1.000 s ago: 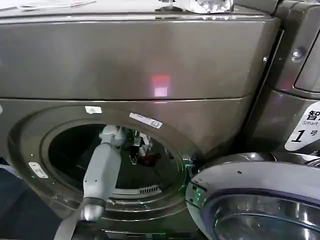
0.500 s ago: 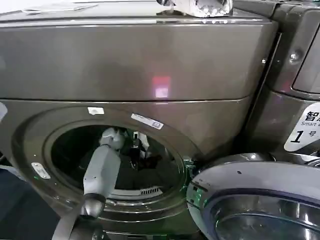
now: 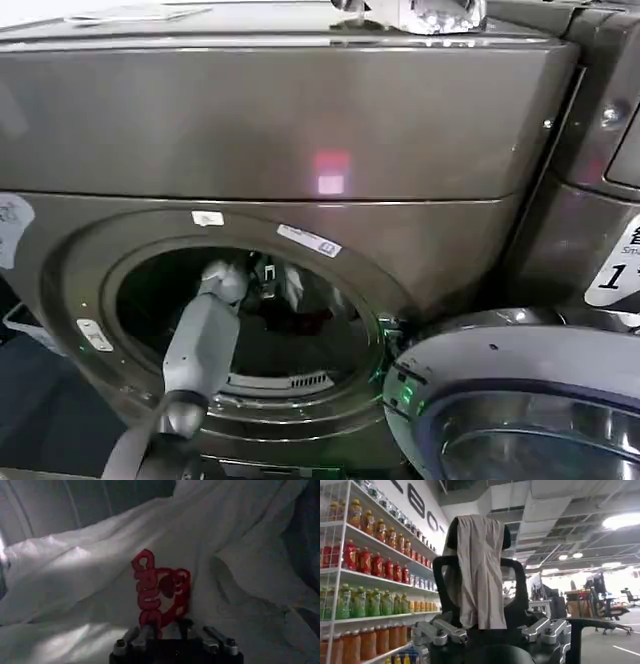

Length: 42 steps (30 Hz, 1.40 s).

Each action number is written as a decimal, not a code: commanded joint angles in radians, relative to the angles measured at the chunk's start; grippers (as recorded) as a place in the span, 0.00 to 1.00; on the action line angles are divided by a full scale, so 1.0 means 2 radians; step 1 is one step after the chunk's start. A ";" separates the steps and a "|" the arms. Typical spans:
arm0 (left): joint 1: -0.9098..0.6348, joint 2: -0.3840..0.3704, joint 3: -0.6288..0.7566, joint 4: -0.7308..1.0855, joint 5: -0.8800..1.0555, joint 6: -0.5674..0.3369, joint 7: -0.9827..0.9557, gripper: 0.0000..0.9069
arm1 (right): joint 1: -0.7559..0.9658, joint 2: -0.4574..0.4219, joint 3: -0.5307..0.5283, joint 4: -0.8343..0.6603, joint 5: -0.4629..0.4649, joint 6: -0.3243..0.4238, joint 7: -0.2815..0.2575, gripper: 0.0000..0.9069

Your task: Grasp the clothes from the dryer.

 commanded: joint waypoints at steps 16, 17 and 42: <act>0.113 -0.019 0.009 -0.264 -0.339 0.195 -0.599 0.00 | 0.001 0.004 -0.007 0.011 0.004 0.011 0.006 1.00; 0.114 -0.020 0.010 -0.270 -0.349 0.193 -0.622 0.00 | 0.001 0.003 -0.008 0.010 0.003 0.012 0.006 1.00; 0.114 -0.027 0.012 -0.282 -0.453 0.214 -0.697 0.00 | 0.001 0.005 -0.008 0.011 0.001 0.013 0.007 1.00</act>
